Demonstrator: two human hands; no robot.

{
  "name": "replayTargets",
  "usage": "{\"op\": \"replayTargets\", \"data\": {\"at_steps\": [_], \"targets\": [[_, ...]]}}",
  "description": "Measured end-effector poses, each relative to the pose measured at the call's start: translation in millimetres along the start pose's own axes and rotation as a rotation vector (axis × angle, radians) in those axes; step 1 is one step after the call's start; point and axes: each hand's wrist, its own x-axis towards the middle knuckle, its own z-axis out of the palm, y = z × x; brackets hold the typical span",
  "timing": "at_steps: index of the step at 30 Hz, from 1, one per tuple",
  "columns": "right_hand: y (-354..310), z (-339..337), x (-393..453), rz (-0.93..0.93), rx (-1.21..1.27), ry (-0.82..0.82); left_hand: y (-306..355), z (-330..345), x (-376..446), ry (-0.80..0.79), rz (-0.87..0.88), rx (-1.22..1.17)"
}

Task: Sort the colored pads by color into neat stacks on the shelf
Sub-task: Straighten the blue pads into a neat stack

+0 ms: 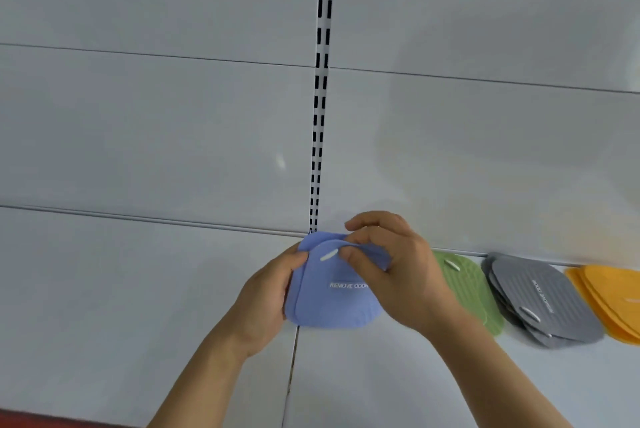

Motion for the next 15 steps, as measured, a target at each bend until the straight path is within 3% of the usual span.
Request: {"op": "replayTargets", "data": {"at_steps": [4,8,12,15], "targets": [[-4,4,-8,0.152,0.136,-0.032,-6,8,2,-0.008,0.010,0.018],[-4,9,-12,0.084,0.059,0.025,-7,13,-2,-0.042,0.053,0.042],[-7,15,-16,-0.024,-0.040,0.104,-4,20,-5,0.039,0.189,0.310],[-9,17,-19,-0.096,-0.113,0.107,-10,17,-6,0.088,0.204,0.377]]}}
